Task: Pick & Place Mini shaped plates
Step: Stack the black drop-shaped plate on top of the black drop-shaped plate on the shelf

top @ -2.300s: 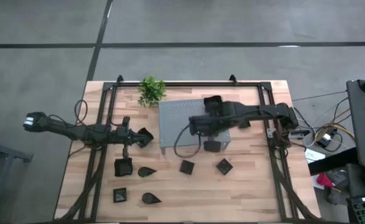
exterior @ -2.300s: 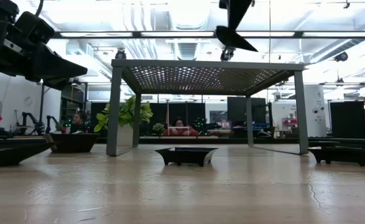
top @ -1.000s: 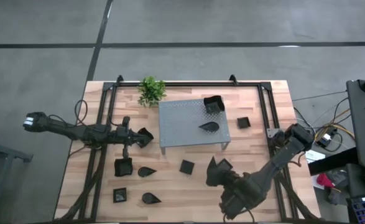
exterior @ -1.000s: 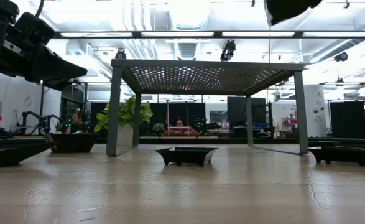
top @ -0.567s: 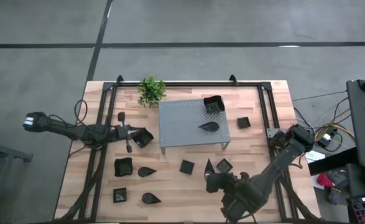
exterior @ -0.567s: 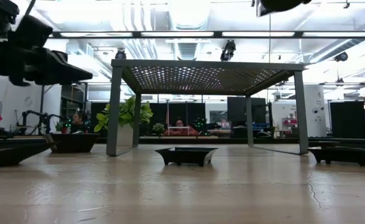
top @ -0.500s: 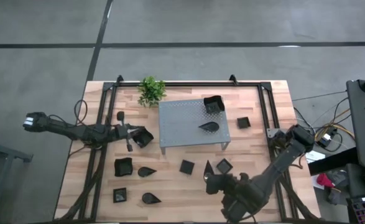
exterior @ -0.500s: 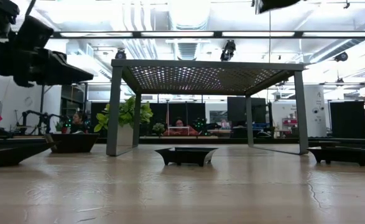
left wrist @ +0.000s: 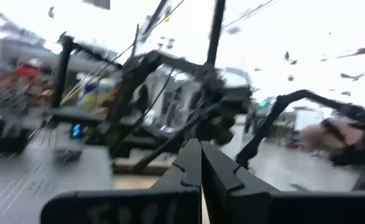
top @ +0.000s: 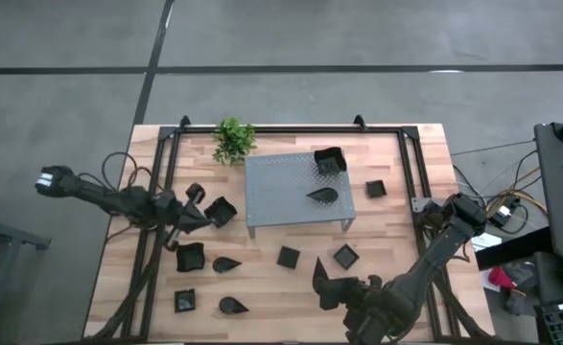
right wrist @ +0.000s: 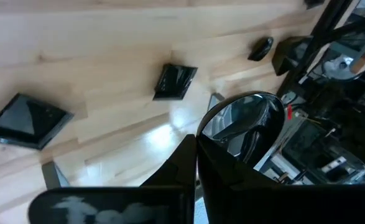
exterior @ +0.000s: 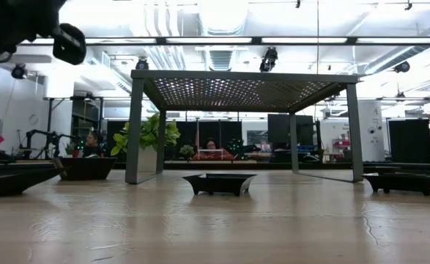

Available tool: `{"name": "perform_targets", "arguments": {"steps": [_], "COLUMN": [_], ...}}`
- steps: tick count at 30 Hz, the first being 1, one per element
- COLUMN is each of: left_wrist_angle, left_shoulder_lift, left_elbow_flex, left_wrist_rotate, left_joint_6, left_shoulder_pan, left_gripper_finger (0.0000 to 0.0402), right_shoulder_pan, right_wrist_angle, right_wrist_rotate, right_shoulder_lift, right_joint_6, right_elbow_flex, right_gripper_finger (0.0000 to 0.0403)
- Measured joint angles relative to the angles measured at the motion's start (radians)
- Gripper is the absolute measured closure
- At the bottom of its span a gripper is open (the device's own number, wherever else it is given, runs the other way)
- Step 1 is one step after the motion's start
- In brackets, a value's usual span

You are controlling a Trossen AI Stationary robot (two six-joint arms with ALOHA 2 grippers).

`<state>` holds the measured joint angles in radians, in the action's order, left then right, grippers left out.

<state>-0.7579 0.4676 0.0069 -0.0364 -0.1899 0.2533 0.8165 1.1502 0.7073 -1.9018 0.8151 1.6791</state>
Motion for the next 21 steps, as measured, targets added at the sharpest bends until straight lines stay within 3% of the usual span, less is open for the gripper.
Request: {"name": "perform_targets", "arguments": {"steps": [7,13,16,21], "left_wrist_angle": [-0.039,0.018,0.05,0.067], "left_shoulder_lift": [0.168,0.378,0.506,0.734], "left_elbow_flex": [0.109,0.299,0.403,0.607], "left_wrist_rotate": [0.074,0.156,0.135,0.061], "left_joint_6": [0.09,0.204,0.224,0.359], "left_shoulder_pan": [0.09,0.131,0.147,0.211], "left_gripper_finger": [0.0394,0.0343,0.031,0.0282], "right_shoulder_pan": [0.001,0.002,0.006,0.014], "right_wrist_angle": [-0.039,-0.038,-0.037,-0.044], "right_wrist_rotate": [-0.042,-0.127,-0.186,-0.196], "right_shoulder_lift": [0.0,0.0,0.0,0.0], "right_joint_6": [-0.033,-0.11,-0.113,-0.125], "right_elbow_flex": [0.0,-0.001,-0.002,-0.002], "right_gripper_finger": [0.0395,0.0395,0.0395,0.0395]}}
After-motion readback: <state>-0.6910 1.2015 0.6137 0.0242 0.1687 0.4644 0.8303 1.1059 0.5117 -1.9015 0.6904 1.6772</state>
